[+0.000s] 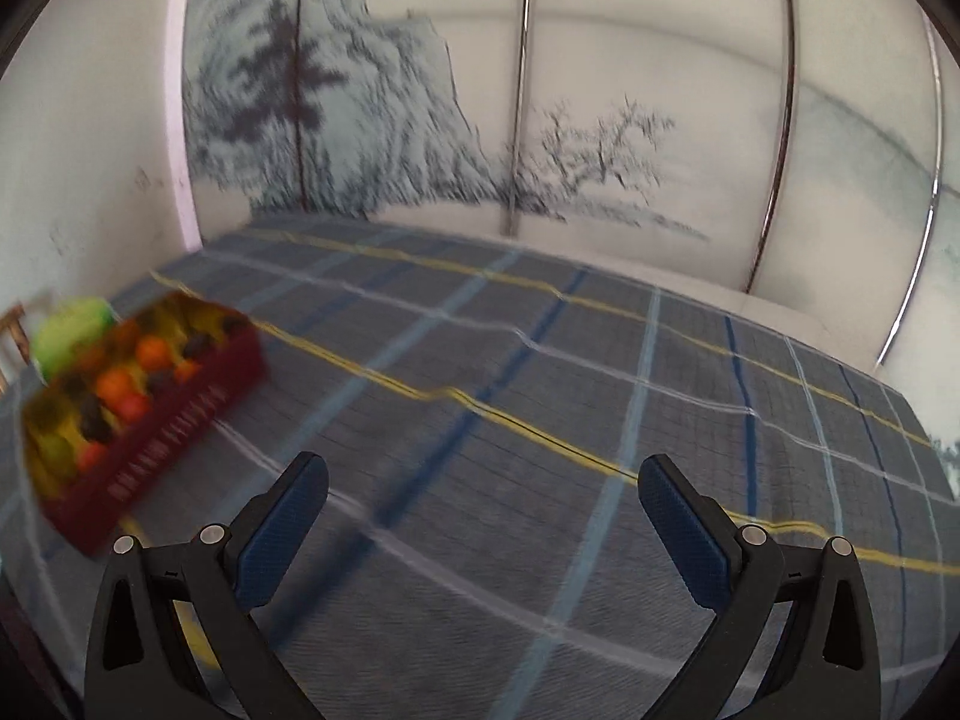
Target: Organize fruits
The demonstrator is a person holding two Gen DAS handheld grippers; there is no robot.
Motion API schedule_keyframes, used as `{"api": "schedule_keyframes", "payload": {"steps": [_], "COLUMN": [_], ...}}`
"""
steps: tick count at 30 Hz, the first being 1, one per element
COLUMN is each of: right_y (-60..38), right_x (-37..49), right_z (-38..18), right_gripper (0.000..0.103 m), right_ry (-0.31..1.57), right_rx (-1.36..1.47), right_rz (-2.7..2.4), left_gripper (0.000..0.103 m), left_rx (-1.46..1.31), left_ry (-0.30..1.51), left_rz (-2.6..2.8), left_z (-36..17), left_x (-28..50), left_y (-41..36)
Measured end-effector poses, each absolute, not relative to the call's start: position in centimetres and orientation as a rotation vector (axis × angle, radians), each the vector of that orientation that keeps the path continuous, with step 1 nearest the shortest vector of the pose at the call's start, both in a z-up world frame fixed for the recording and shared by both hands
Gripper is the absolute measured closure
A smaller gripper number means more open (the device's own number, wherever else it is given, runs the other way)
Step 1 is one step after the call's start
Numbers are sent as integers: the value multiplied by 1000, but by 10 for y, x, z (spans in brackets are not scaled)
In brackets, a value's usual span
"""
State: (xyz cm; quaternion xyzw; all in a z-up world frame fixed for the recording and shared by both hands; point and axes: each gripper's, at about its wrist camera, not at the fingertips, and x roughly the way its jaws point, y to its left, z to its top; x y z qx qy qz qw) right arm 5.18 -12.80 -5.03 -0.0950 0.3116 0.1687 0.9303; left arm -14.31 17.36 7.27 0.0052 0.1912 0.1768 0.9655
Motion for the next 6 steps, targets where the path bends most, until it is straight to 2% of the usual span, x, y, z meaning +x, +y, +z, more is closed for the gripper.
{"api": "schedule_keyframes", "payload": {"steps": [6], "right_y": [-171], "right_x": [124], "right_z": [-93], "right_gripper": [0], "right_ry": [836], "right_rx": [-263], "right_rz": [260], "left_gripper": [0], "left_rx": [50], "left_ry": [423], "left_rz": [401], "left_z": [72], "left_x": [-126], "left_y": [170]}}
